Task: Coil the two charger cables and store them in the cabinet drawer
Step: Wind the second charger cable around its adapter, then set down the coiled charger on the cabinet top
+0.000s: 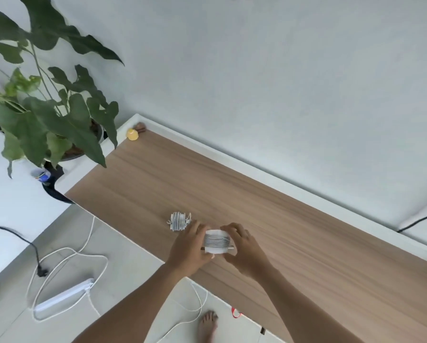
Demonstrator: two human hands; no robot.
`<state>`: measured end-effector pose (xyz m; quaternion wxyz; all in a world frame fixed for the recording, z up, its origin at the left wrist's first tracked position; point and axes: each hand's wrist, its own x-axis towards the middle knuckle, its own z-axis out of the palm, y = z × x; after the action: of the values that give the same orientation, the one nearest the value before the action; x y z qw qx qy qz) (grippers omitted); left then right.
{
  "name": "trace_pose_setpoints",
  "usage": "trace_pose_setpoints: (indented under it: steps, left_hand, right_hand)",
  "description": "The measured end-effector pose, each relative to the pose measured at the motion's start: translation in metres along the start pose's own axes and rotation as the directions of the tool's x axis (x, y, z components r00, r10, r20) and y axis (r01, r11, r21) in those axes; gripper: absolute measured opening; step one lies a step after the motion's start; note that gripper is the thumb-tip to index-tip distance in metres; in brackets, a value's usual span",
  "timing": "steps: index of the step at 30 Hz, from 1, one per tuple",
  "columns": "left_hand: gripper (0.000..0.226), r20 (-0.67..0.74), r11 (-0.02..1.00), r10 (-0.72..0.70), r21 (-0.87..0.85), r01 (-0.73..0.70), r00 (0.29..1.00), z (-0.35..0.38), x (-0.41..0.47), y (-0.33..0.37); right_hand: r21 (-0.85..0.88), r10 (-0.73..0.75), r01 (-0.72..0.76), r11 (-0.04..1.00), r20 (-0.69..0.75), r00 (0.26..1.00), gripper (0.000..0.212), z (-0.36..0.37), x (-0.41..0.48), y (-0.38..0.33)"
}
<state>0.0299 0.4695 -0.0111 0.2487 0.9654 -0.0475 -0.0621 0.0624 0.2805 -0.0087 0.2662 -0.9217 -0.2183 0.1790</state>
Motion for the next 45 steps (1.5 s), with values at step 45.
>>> trace_pose_setpoints:
  steps: [45]
  left_hand:
    - [0.028,0.350,0.694,-0.448,-0.443,0.567,0.823,0.119,-0.209,0.089]
  right_hand:
    - [0.204,0.494,-0.454,0.868,-0.252,0.832,0.040,0.098,-0.235,-0.028]
